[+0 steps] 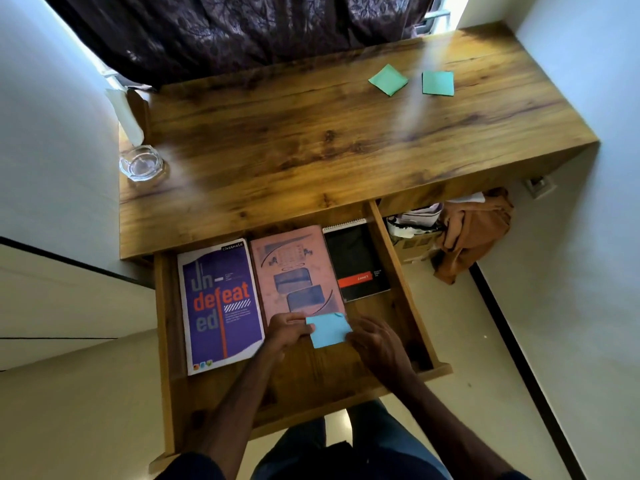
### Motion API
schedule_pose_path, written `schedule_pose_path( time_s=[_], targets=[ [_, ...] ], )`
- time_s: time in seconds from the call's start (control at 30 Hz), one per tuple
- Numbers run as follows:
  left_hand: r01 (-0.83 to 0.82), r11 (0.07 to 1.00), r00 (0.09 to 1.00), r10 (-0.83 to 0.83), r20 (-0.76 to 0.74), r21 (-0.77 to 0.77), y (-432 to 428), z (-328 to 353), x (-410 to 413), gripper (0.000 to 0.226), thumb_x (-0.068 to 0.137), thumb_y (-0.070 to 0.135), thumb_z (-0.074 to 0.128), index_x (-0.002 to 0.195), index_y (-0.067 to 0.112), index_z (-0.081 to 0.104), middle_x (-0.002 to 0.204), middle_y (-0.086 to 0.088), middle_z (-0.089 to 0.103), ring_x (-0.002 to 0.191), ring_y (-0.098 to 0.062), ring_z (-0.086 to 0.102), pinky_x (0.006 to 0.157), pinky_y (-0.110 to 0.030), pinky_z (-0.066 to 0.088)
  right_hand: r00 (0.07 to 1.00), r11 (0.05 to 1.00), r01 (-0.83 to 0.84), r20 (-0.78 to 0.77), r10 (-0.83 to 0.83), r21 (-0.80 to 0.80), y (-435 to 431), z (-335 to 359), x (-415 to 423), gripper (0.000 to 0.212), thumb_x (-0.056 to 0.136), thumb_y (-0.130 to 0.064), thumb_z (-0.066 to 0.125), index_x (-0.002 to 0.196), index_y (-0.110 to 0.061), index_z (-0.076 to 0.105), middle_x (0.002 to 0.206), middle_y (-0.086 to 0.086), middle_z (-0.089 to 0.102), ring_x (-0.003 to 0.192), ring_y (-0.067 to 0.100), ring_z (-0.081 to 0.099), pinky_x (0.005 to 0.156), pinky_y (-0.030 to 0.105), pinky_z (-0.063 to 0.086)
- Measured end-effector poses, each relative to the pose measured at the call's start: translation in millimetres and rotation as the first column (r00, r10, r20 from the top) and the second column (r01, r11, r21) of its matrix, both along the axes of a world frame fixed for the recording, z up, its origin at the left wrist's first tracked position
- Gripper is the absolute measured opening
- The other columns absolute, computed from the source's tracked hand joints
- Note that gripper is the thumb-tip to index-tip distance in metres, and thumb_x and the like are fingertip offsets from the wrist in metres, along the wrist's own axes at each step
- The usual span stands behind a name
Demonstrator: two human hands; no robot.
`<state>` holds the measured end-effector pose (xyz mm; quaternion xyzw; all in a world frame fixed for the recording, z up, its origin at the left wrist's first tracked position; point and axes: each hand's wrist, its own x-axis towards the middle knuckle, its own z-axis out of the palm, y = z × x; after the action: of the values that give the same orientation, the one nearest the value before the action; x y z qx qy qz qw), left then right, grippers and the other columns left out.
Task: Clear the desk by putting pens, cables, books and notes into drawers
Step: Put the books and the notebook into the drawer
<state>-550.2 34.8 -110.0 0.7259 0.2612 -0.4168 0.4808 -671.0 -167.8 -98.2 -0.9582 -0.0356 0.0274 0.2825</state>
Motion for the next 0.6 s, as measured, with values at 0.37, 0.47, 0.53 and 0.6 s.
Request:
schedule_pose_path(
  time_s=[0.37, 0.47, 0.53, 0.6],
  targets=[
    [0.182, 0.949, 0.965, -0.223, 0.139, 0.259, 3, -24, -42, 0.038, 0.09, 0.005, 0.074, 0.125, -0.007, 0.065, 0.129, -0.022, 0.066, 0.115, -0.033, 0.068, 0.094, -0.042, 0.059, 0.933, 0.992, 0.124, -0.344, -0.107, 0.028, 18, 2, -15, 0.024, 0.096, -0.017, 0.063, 0.119, -0.008, 0.068, 0.126, 0.007, 0.066, 0.119, 0.019, 0.061, 0.1, 0.03, 0.052],
    [0.284, 0.897, 0.898, -0.373, 0.235, 0.338, 4, -20, -43, 0.04, 0.089, 0.011, 0.076, 0.124, -0.005, 0.067, 0.127, -0.021, 0.068, 0.114, -0.03, 0.068, 0.096, -0.038, 0.057, 0.93, 0.992, 0.122, -0.353, -0.102, 0.037, 19, 3, -19, 0.024, 0.097, -0.018, 0.062, 0.118, -0.007, 0.068, 0.126, 0.007, 0.066, 0.119, 0.019, 0.062, 0.099, 0.028, 0.052],
    [0.322, 0.868, 0.857, -0.438, 0.273, 0.379, 6, -17, -45, 0.04, 0.089, 0.015, 0.076, 0.124, -0.003, 0.068, 0.127, -0.019, 0.069, 0.115, -0.028, 0.067, 0.097, -0.033, 0.056, 0.934, 0.992, 0.125, -0.341, -0.108, 0.027, 21, 6, -22, 0.023, 0.096, -0.014, 0.062, 0.117, -0.007, 0.068, 0.126, 0.006, 0.066, 0.119, 0.019, 0.061, 0.098, 0.026, 0.05],
    [0.344, 0.849, 0.828, -0.475, 0.297, 0.401, 10, -18, -49, 0.041, 0.088, 0.017, 0.077, 0.124, -0.002, 0.067, 0.128, -0.018, 0.068, 0.117, -0.028, 0.065, 0.099, -0.033, 0.054, 0.938, 0.992, 0.126, -0.328, -0.113, 0.019, 21, 7, -24, 0.023, 0.095, -0.009, 0.061, 0.116, -0.008, 0.069, 0.125, 0.007, 0.067, 0.118, 0.019, 0.062, 0.097, 0.025, 0.049]
  ],
)
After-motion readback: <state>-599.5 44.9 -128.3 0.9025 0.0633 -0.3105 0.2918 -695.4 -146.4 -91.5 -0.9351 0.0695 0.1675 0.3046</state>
